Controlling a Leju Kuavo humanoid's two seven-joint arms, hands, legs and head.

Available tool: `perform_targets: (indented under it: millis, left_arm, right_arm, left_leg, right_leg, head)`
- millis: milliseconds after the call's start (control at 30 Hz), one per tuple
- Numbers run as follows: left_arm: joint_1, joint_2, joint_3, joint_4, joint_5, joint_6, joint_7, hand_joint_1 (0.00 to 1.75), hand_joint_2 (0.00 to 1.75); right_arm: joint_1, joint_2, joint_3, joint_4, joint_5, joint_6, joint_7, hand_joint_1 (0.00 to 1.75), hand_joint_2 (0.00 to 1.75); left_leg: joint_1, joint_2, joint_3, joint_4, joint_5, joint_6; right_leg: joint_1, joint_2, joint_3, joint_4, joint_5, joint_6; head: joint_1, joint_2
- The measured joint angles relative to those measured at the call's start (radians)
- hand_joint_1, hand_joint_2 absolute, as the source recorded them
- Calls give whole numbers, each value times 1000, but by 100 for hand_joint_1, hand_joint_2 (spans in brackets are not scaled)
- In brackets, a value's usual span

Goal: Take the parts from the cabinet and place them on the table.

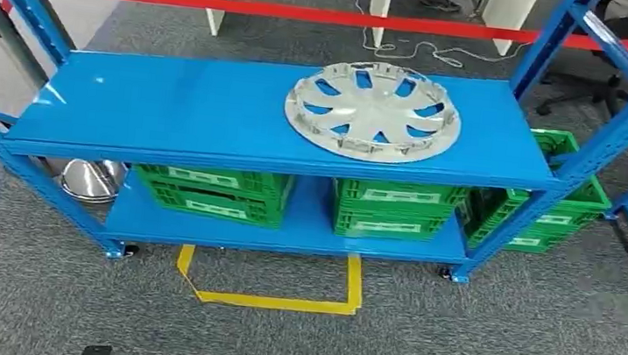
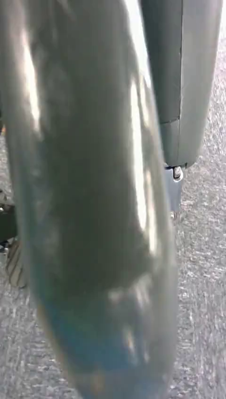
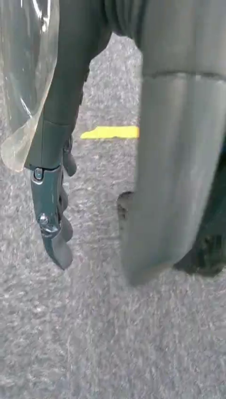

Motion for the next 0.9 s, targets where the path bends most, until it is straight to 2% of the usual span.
perform_targets:
  millis: [33,100,133,167,200,233,267,300,333,400,433,467,500,533,567,600,633,700,733,900]
  left_arm:
    - [0,0,0,0,-2,-2,5,0,0]
    - [2,3,-3,0,-8,-36,29,0,0]
    - [3,3,-7,0,-13,-87,41,0,0]
    - [3,3,-10,0,-17,-138,52,0,0]
    - [6,7,-16,0,-24,-208,58,0,0]
    - [9,7,-22,0,-31,-241,60,0,0]
    - [14,7,-29,0,-35,-251,60,0,0]
    - [19,8,-33,0,-38,-253,58,0,0]
    - [20,8,-34,0,-40,-252,53,0,0]
    - [19,10,-42,0,-60,-233,45,0,0]
    - [19,9,-52,0,-70,-221,45,0,0]
    - [18,6,-57,0,-72,-216,45,0,0]
    - [17,6,-60,0,-73,-213,45,0,0]
    - [17,6,-63,0,-74,-210,45,0,0]
    - [20,6,-67,0,-74,-209,45,0,0]
    - [22,6,-69,0,-74,-207,45,0,0]
    - [21,7,-71,0,-74,-207,45,0,175]
    - [20,10,-76,0,-82,-196,48,0,175]
    - [20,10,-77,0,-84,-185,53,0,175]
    - [24,12,-82,0,-85,-123,67,0,175]
  right_arm:
    - [3,0,-2,0,0,-5,-1,0,175]
    - [4,4,-3,0,0,-10,-4,0,175]
    - [2,4,-4,0,2,-12,-4,0,175]
    - [2,5,-4,0,6,-13,1,0,175]
    - [3,7,-4,0,7,-19,21,0,175]
    - [3,8,-4,0,5,-30,37,0,175]
    - [3,9,-5,0,2,-50,64,0,175]
    - [5,12,-8,0,2,-70,80,0,175]
    - [7,14,-9,0,4,-86,90,0,175]
    - [8,19,-10,0,8,-94,87,0,175]
    - [8,21,-11,0,6,-87,78,0,175]
    - [6,21,-11,0,2,-78,73,0,175]
    - [5,21,-12,0,-3,-64,69,0,175]
    - [6,21,-13,0,-5,-58,68,0,175]
    - [6,22,-15,0,-7,-55,68,0,0]
    - [6,23,-17,0,-8,-55,68,0,0]
    - [6,24,-17,0,-8,-53,67,0,0]
    - [6,24,-17,0,-4,-41,77,0,0]
    - [6,24,-17,0,-1,-32,87,0,175]
    - [18,23,13,-2,-34,-25,93,0,175]
  left_leg:
    - [2,0,1,-1,1,-3]
    - [4,1,1,11,-16,-15]
    - [4,3,-18,54,-43,-20]
    - [6,3,-48,115,-74,-24]
    - [9,3,-98,219,-117,-29]
    - [11,3,-131,282,-138,-34]
    - [14,3,-154,324,-141,-39]
    - [19,3,-152,310,-117,-44]
    - [24,3,-133,260,-76,-47]
    - [35,6,-58,84,26,-59]
    - [38,5,-26,21,29,-69]
    - [33,3,-21,-3,19,-73]
    - [34,4,-27,7,19,-50]
    - [33,4,-28,7,20,-50]
    - [30,4,-28,8,20,-50]
    - [28,4,-28,8,19,-48]
    - [26,4,-28,8,18,-45]
    - [23,4,-28,8,17,-42]
    - [22,4,-28,8,17,-39]
    - [21,4,-28,9,16,-36]
  right_leg:
    - [2,0,0,0,-1,-5]
    - [-6,-3,5,-8,3,-18]
    - [-6,-4,6,-8,1,-25]
    - [-6,-6,6,-8,0,-27]
    - [-6,-8,7,-7,-2,-32]
    - [-6,-10,7,-7,-3,-35]
    - [-6,-10,9,-7,-4,-37]
    - [-6,-10,12,-7,-6,-39]
    - [-7,-9,15,-6,-8,-39]
    - [-10,-7,23,-4,-14,-35]
    - [-8,-7,23,-2,-18,-30]
    - [0,-4,19,6,-25,-24]
    - [2,-5,17,4,-22,-21]
    - [2,-5,17,4,-23,-20]
    - [0,-6,17,1,-22,-20]
    - [-3,-6,19,-1,-21,-17]
    - [-4,-6,20,-2,-20,-15]
    - [-6,-5,21,-4,-19,-11]
    - [-8,-5,22,-5,-19,-9]
    - [-9,-6,22,-7,-19,-6]
  head:
    - [-1,0]
    - [0,0]
    - [-10,0]
    - [-11,0]
    - [-10,0]
    - [-11,0]
    - [-11,0]
    - [-11,0]
    - [-11,0]
    - [-11,0]
    - [-11,0]
    - [-18,0]
    - [-14,0]
    - [-8,0]
    - [-6,0]
    - [-7,0]
    - [-6,0]
    - [-6,0]
    - [-6,0]
    - [-7,0]
